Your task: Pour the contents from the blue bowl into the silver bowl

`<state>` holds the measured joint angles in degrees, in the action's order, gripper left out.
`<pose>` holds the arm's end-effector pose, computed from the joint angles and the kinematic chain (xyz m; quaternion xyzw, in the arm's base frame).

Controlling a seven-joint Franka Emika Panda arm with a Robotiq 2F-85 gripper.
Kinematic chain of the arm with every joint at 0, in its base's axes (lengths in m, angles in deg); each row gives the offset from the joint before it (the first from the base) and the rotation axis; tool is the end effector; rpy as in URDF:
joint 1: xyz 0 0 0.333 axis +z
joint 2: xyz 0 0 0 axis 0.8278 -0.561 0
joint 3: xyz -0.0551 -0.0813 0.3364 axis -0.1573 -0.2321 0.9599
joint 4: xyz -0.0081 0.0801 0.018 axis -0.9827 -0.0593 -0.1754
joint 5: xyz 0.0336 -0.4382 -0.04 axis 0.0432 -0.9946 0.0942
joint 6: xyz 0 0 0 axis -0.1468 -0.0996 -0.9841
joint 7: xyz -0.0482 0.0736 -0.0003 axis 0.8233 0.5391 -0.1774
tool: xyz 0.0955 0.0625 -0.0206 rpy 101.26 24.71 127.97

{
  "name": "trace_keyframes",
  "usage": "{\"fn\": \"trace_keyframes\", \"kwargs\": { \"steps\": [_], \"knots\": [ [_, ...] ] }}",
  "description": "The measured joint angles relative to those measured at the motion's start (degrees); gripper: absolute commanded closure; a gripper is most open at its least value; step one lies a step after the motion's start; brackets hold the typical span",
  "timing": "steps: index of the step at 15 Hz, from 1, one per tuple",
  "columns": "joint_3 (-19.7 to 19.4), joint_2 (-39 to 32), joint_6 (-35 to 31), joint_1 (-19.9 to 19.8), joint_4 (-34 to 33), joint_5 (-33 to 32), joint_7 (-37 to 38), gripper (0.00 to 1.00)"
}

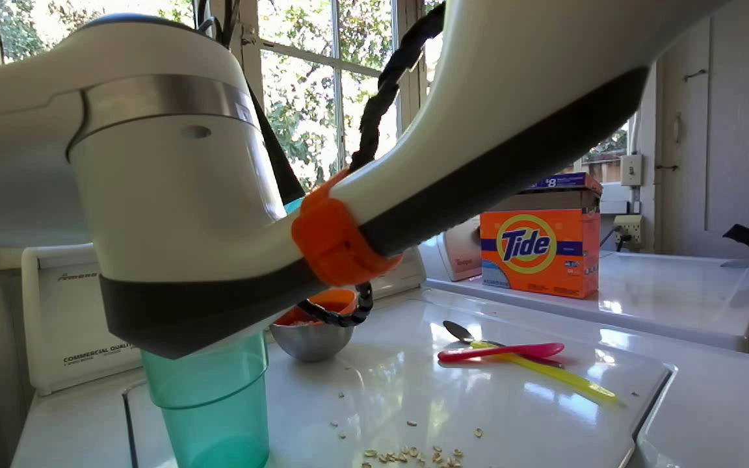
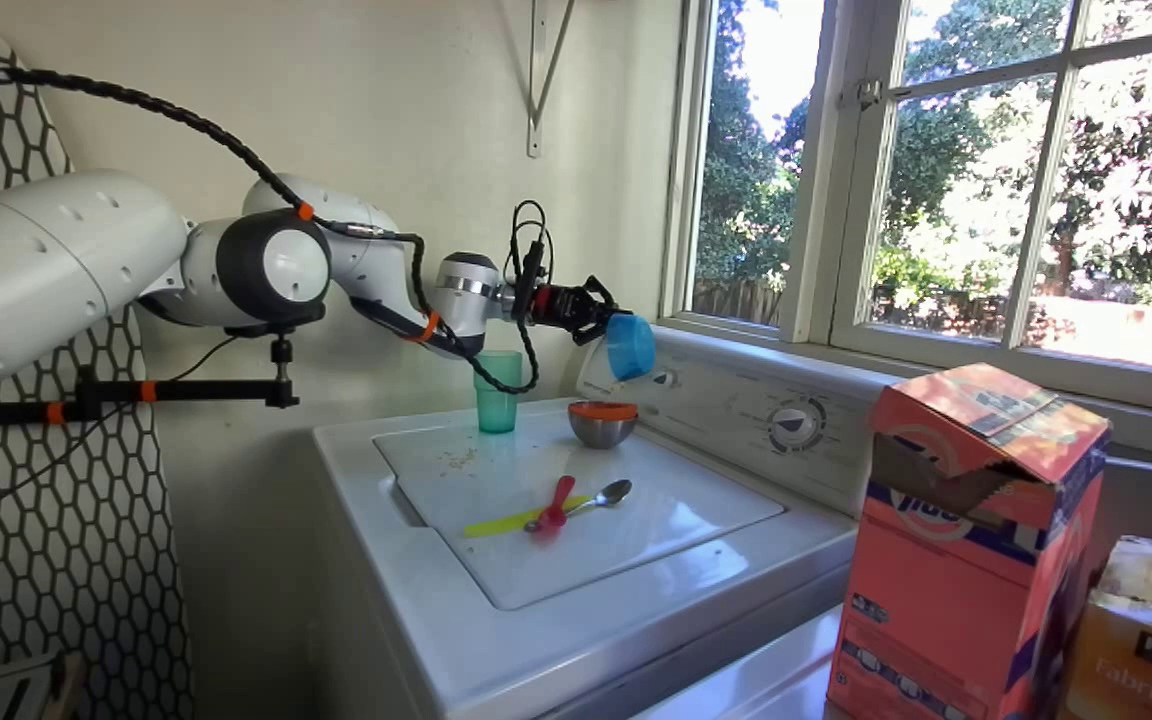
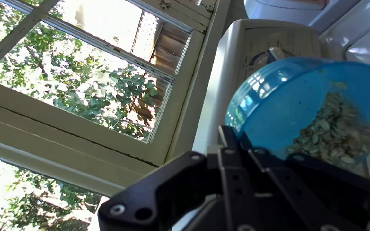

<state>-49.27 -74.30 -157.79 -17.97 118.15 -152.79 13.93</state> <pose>0.7913 0.3928 0.4010 0.6073 0.3780 0.0854 0.6935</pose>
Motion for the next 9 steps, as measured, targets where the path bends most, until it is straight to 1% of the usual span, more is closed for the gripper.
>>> {"fn": "trace_keyframes", "kwargs": {
  "steps": [5,9],
  "knots": [
    [-0.3,0.0,0.0,0.8,0.6,-0.6,-2.1,0.99],
    [-0.6,0.0,-1.1,1.0,1.1,-2.4,-3.8,0.99]
  ]
}}
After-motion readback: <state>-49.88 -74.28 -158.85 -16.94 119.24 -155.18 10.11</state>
